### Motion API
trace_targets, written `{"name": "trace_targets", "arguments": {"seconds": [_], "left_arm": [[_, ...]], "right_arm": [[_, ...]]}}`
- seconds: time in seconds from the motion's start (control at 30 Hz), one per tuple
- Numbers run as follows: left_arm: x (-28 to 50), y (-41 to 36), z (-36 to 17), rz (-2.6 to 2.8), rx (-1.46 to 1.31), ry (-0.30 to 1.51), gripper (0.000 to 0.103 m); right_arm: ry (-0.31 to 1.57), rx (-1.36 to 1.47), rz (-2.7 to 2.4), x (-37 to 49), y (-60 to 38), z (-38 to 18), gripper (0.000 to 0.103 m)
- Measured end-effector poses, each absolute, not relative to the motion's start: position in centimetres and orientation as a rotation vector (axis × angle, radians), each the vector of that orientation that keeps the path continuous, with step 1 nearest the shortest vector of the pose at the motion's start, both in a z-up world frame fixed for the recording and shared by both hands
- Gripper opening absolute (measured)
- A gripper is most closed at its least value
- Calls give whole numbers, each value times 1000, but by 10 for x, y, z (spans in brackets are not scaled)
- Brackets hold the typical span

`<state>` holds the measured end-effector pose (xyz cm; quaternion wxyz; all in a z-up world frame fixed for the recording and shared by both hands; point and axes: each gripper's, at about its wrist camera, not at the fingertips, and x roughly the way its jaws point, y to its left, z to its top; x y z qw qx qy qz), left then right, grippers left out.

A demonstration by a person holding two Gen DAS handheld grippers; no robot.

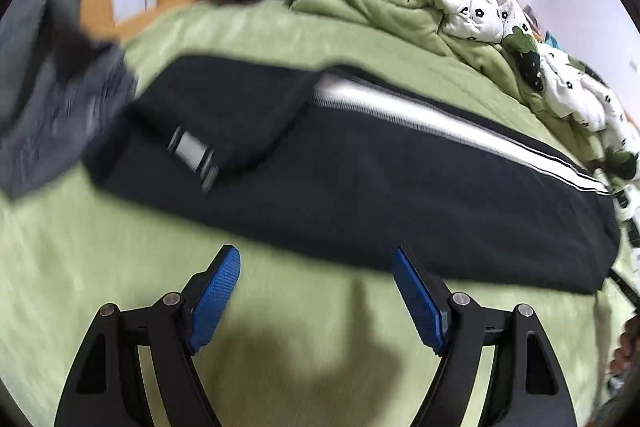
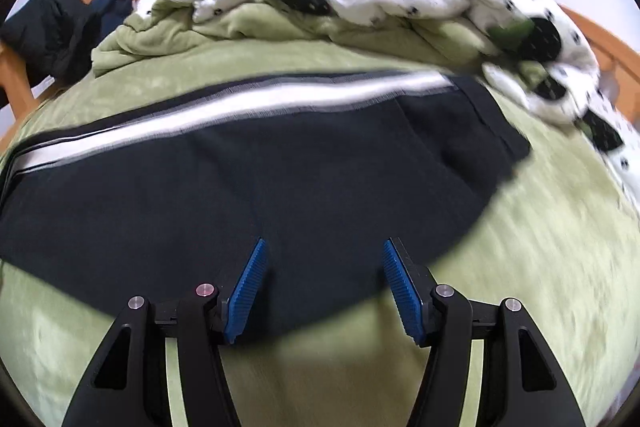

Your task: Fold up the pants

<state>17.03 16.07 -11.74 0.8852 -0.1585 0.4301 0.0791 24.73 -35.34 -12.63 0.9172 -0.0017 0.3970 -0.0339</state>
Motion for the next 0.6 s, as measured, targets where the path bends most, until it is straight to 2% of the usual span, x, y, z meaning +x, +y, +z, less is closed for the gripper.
{"name": "trace_targets", "arguments": {"seconds": [0.13, 0.27, 0.6], "left_arm": [[145, 185, -143, 117, -564, 875, 77], [153, 201, -152, 106, -698, 831, 77], [212, 199, -157, 148, -676, 837, 76]], "right_arm": [[862, 74, -126, 223, -385, -148, 61], [879, 287, -136, 225, -422, -162, 61], [863, 430, -102, 300, -434, -169, 70]]}}
